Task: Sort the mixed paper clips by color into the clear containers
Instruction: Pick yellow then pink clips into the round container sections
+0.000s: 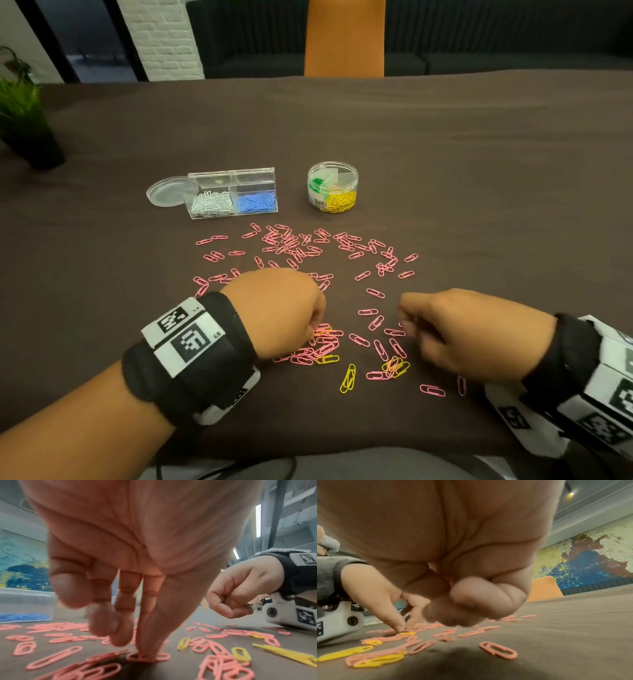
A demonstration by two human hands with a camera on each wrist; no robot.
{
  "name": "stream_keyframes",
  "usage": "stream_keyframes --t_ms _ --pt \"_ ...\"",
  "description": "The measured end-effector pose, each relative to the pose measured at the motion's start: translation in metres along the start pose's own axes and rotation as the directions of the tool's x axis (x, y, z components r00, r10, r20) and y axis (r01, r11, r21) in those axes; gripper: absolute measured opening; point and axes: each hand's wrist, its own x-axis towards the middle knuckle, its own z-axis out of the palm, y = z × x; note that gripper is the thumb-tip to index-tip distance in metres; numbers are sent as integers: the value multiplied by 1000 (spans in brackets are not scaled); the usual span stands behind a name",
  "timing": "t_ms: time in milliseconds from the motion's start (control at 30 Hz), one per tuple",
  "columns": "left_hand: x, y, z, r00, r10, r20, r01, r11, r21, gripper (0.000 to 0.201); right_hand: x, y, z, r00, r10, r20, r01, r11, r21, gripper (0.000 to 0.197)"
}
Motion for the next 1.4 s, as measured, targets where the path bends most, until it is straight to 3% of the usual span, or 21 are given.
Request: stream_keyframes --t_ms 167,233,333,433,667,767,833,900,933,1033,1100,1167,1233,1267,1300,1333,1367,1400 --pt "-3 -6 0 990 -138 -1 137 984 117 11 3 -4 5 998 -54 27 54 999 6 8" --pt "-3 -8 -1 986 -165 -40 168 981 96 7 3 -6 6 996 -56 69 58 998 -25 19" --pt "1 -8 0 989 -112 -93 112 994 -4 3 3 -10 8 990 -45 130 51 998 -43 22" --pt "7 -5 3 999 -28 -25 26 997 -73 15 6 -11 9 990 -46 131 52 998 -42 17" --pt "19 -2 4 999 44 -12 -45 999 -3 11 2 -9 15 990 -142 20 143 985 -99 14" --pt "14 -4 6 992 38 -120 -43 998 -47 8 -1 -8 13 981 -191 -44 191 981 17 9" --pt "8 -11 2 976 -34 -215 -17 972 -234 7 1 -2 7 983 -177 -50 183 955 233 7" --pt "1 -19 -4 963 -117 -242 -25 856 -516 10 5 7 1 986 -166 -8 145 837 528 4" --pt "-2 -22 -5 965 -135 -224 -47 752 -657 12 6 12 -1 986 -166 17 113 739 665 3" --pt "-11 -18 -3 991 -73 -109 -82 306 -949 22 8 24 -3 982 -175 63 28 472 881 14" --pt "-11 -12 1 1000 15 0 -1 92 -996 37 10 29 -1 979 -179 93 -40 277 960 14" --pt "-10 -4 3 991 87 100 100 2 -995 32 13 32 1 975 -188 116 -96 113 989 14" --pt "-8 6 4 978 107 181 187 -52 -981 21 14 35 3 978 -178 110 -107 27 994 23" --pt "-6 10 5 972 103 210 215 -41 -976 18 14 36 4 979 -175 102 -103 3 995 27" --pt "-5 15 5 972 90 217 213 50 -976 16 15 35 4 979 -178 95 -98 -3 995 29" --pt "-4 19 5 976 64 209 188 245 -951 15 15 34 6 979 -182 93 -91 18 996 30" --pt "-4 21 4 982 26 186 147 507 -849 15 15 33 7 978 -185 99 -88 65 994 32" --pt "-4 21 3 990 3 142 92 749 -656 17 16 30 8 976 -184 117 -95 127 987 35"
